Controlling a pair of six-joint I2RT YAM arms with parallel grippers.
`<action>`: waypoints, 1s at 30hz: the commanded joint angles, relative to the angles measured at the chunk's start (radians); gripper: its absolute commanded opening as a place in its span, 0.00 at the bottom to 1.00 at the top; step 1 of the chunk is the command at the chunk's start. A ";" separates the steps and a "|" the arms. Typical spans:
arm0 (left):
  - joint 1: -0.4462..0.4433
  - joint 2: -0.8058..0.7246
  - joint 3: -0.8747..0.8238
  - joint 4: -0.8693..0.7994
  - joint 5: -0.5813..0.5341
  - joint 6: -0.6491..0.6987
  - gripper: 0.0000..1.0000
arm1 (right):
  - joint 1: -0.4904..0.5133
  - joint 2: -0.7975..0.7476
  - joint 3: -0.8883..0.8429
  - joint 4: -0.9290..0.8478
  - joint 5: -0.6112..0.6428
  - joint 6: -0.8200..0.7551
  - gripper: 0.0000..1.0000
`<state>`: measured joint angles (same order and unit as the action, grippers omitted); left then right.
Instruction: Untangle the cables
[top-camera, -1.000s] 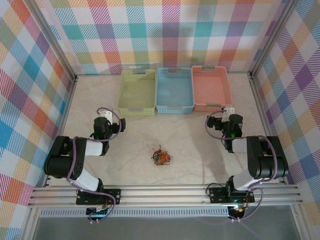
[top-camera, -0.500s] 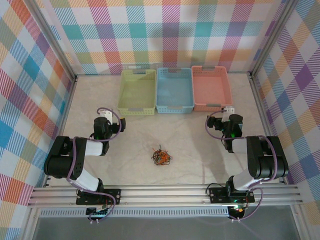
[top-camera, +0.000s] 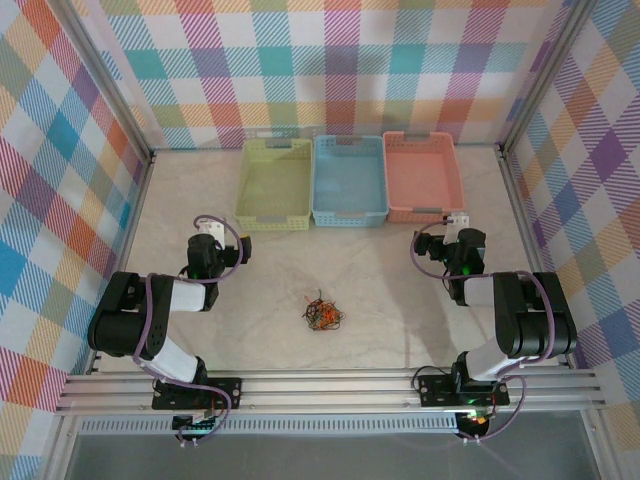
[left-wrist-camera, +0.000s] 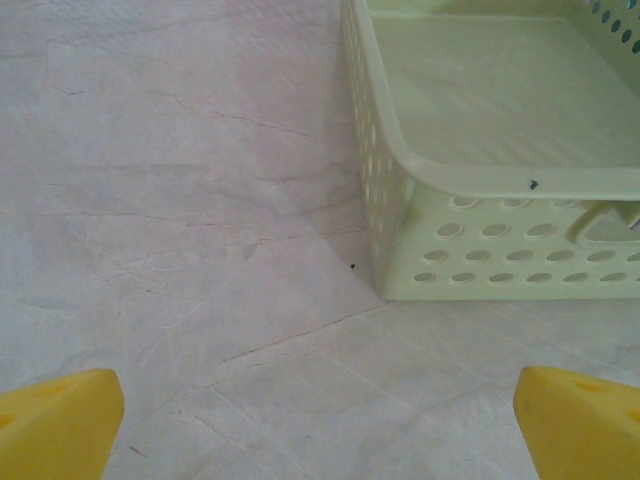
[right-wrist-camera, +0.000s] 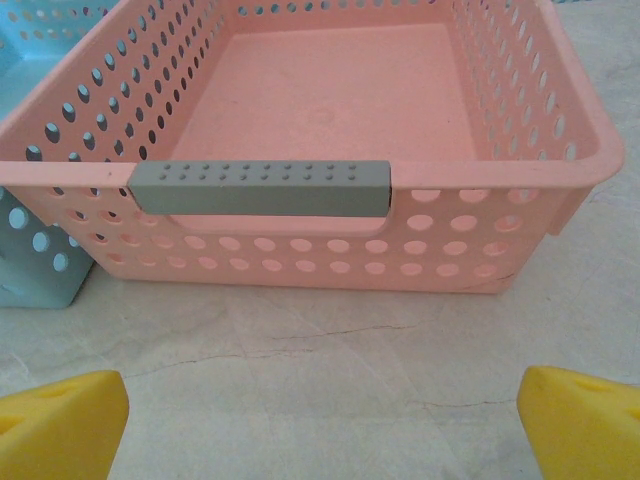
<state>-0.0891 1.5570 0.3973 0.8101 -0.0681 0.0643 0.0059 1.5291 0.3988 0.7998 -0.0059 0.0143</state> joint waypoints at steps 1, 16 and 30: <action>0.019 0.006 0.025 -0.009 0.017 -0.019 1.00 | 0.001 0.005 0.014 0.026 -0.017 -0.007 1.00; -0.058 -0.290 0.174 -0.464 -0.179 -0.118 1.00 | 0.005 -0.264 0.077 -0.279 0.032 0.023 1.00; -0.055 -0.721 0.256 -0.856 0.156 -0.537 1.00 | 0.005 -0.696 0.123 -0.620 -0.317 0.390 0.90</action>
<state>-0.1425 0.8715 0.6834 0.0681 -0.0319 -0.3706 0.0063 0.8585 0.5251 0.2531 -0.1852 0.2733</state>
